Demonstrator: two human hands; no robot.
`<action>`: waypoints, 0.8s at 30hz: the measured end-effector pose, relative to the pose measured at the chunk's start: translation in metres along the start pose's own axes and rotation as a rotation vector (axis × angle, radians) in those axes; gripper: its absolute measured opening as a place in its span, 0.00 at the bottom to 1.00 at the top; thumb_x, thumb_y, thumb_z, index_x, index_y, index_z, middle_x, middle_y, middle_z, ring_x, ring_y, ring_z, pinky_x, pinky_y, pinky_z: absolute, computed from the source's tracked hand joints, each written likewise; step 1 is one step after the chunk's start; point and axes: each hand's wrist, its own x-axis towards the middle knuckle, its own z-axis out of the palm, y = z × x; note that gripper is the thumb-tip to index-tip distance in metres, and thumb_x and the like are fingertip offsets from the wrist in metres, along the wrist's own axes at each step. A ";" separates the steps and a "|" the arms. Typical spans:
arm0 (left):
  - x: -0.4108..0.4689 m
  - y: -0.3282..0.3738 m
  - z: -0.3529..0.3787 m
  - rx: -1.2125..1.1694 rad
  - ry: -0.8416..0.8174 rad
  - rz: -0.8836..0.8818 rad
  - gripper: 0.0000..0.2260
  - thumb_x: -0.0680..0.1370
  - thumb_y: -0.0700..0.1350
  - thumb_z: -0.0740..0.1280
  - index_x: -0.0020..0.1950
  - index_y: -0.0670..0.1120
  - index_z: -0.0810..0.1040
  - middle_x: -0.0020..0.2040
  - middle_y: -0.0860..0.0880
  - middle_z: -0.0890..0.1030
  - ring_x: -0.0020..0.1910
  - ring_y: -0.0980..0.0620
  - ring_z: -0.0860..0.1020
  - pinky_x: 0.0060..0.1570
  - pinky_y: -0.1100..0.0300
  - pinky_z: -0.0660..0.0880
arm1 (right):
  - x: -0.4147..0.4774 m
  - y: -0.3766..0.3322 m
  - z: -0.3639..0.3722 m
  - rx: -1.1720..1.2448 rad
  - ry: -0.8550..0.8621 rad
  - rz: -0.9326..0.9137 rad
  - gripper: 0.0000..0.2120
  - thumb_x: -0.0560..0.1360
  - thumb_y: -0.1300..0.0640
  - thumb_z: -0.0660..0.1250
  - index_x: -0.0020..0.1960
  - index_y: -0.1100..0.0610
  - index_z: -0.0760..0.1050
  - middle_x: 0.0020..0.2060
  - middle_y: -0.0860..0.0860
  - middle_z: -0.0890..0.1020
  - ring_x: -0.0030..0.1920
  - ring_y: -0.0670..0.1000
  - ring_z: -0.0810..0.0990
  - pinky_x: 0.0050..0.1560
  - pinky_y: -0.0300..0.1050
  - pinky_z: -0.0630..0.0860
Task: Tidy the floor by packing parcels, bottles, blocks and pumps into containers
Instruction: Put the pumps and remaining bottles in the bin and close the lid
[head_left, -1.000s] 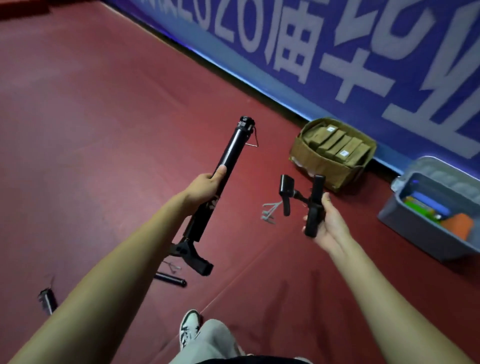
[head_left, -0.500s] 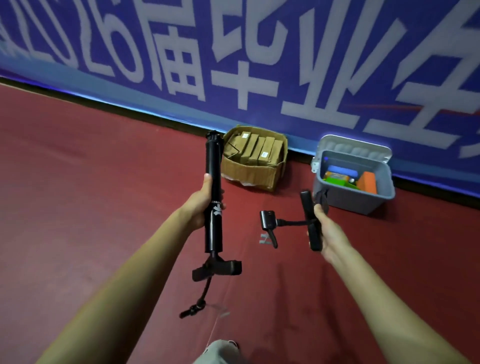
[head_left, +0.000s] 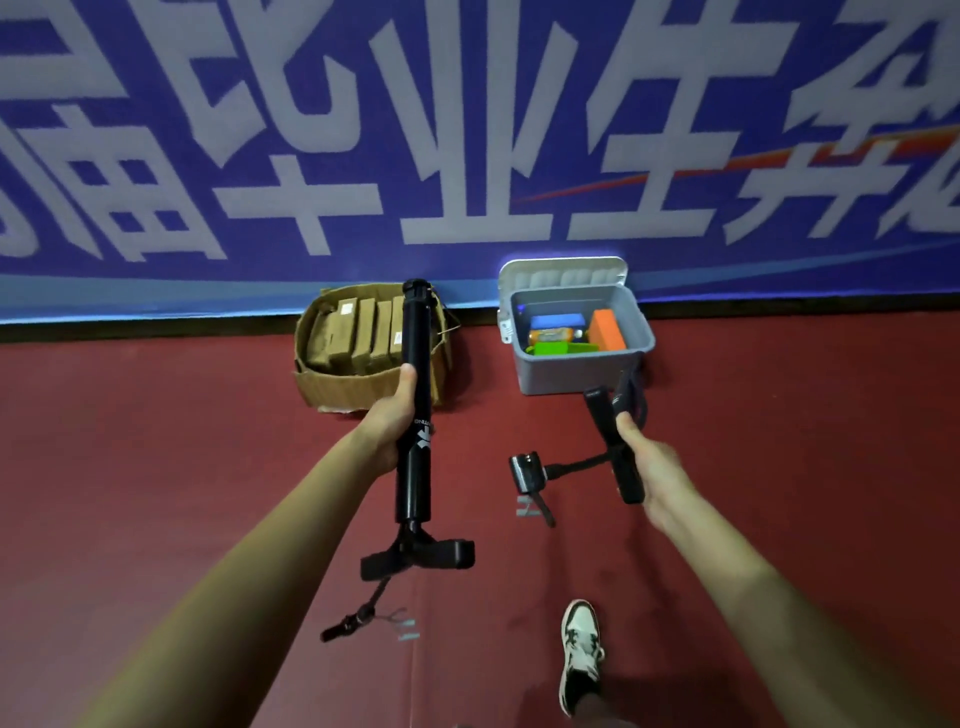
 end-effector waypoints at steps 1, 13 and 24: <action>0.012 0.005 0.012 0.009 -0.002 -0.006 0.25 0.79 0.64 0.52 0.40 0.43 0.71 0.32 0.46 0.71 0.23 0.53 0.71 0.23 0.66 0.70 | 0.011 -0.004 -0.005 -0.011 0.024 -0.034 0.14 0.75 0.45 0.67 0.39 0.55 0.75 0.35 0.51 0.77 0.35 0.50 0.76 0.33 0.43 0.69; 0.141 0.090 0.162 0.005 -0.034 -0.013 0.25 0.79 0.64 0.51 0.37 0.45 0.70 0.29 0.47 0.69 0.23 0.53 0.68 0.24 0.64 0.67 | 0.172 -0.119 -0.084 0.548 -0.246 0.053 0.17 0.72 0.39 0.63 0.43 0.53 0.75 0.27 0.49 0.77 0.24 0.47 0.75 0.26 0.38 0.70; 0.250 0.136 0.209 0.132 -0.038 -0.090 0.29 0.75 0.69 0.52 0.39 0.44 0.74 0.29 0.48 0.73 0.22 0.52 0.71 0.26 0.62 0.69 | 0.291 -0.150 -0.086 0.577 -0.287 0.159 0.22 0.78 0.43 0.56 0.40 0.54 0.82 0.32 0.50 0.83 0.31 0.49 0.83 0.34 0.40 0.78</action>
